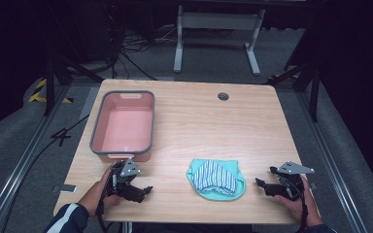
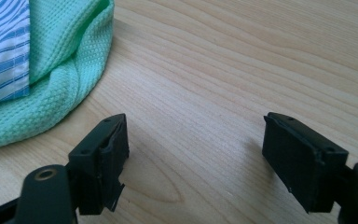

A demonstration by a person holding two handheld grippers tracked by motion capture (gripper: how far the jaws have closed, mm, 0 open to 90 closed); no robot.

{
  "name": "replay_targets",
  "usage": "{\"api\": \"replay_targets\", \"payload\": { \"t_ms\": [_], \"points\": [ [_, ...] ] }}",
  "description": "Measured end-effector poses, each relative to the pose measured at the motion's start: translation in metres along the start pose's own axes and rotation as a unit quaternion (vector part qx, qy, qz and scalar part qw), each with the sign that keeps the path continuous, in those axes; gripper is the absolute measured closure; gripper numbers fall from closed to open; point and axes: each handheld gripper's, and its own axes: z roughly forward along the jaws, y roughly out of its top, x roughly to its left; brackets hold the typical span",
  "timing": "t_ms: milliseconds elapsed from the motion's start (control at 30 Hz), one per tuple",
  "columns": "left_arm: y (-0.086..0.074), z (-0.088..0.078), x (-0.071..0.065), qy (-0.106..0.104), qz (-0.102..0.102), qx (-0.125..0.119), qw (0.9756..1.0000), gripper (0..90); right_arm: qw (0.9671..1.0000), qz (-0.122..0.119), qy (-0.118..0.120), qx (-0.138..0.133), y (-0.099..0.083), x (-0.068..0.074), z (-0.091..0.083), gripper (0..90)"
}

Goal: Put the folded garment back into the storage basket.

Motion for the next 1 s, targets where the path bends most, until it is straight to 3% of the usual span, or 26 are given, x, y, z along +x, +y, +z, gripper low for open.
{"api": "replay_targets", "payload": {
  "t_ms": [67,433,567,667,733,800,867,1000],
  "points": [
    [0.001,0.0,0.002,-0.003,0.013,0.0,0.9999,0.1,1.0,-0.001,-0.002,0.0,0.0,0.0,0.0,23.7],
    [-0.002,-0.002,0.002,-0.012,0.015,0.001,0.9998,0.3,1.0,0.002,-0.003,0.0,0.001,0.0,0.001,23.7],
    [0.004,-0.004,0.0,-0.017,0.03,0.031,0.9989,1.0,1.0,0.004,-0.003,0.003,0.002,0.001,0.001,23.7],
    [0.011,-0.003,-0.002,-0.018,0.039,0.026,0.9987,8.4,0.9999,0.005,-0.005,0.012,0.004,0.001,0.001,23.4],
    [0.015,-0.001,-0.004,-0.021,0.044,0.018,0.9987,22.0,0.9998,0.005,-0.006,0.019,0.006,0.001,0.001,23.3],
    [0.018,0.001,-0.009,-0.028,0.046,0.013,0.9984,19.2,0.9997,0.009,-0.006,0.023,0.007,0.001,0.001,25.4],
    [0.023,0.002,-0.013,-0.039,0.056,0.003,0.9976,25.0,0.9996,0.009,-0.005,0.026,0.009,0.001,0.001,28.3],
    [0.035,0.009,-0.018,-0.035,0.051,0.009,0.998,28.5,0.9998,0.01,0.003,0.018,0.021,0.008,-0.004,29.4]
  ]
}}
